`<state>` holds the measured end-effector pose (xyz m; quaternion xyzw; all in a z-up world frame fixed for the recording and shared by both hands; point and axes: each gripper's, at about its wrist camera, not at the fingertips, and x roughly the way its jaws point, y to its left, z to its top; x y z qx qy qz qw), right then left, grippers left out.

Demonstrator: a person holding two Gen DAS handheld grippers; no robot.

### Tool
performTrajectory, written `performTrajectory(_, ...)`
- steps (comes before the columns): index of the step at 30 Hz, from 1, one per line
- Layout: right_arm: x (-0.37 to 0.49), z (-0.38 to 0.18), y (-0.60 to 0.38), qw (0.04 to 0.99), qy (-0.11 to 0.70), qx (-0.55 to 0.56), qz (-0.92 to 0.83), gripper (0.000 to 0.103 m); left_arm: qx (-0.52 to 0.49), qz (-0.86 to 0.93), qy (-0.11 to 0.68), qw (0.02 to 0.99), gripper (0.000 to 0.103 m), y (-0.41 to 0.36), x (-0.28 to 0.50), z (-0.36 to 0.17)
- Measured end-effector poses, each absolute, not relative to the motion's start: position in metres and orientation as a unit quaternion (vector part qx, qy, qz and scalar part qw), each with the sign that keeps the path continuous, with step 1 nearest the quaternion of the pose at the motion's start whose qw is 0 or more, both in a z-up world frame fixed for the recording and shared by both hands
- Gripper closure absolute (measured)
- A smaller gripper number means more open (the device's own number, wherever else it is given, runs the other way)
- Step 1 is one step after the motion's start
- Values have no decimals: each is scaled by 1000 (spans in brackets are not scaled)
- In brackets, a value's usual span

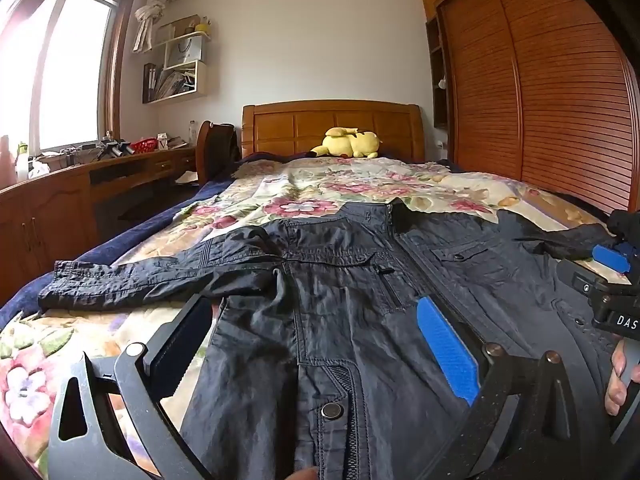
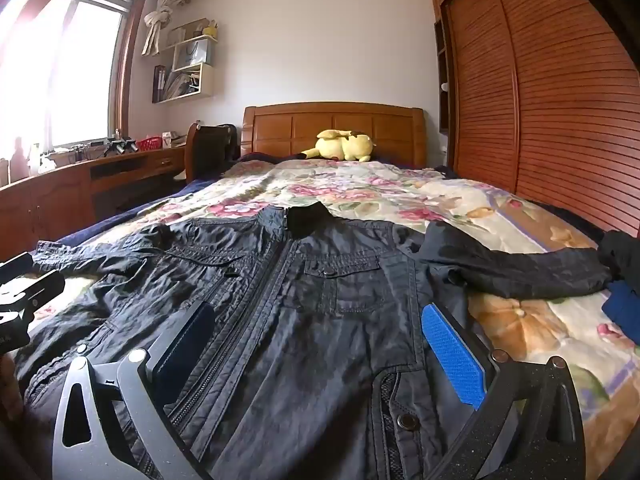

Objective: Fold large clothes

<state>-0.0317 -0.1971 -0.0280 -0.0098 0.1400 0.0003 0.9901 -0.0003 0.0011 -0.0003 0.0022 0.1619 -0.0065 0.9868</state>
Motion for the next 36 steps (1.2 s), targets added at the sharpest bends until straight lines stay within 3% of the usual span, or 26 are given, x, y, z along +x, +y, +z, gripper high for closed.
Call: performTrajectory(36,-34,-27,-199,992,130,-5,-1,0,11,-5,163,986,0,3,-3,2)
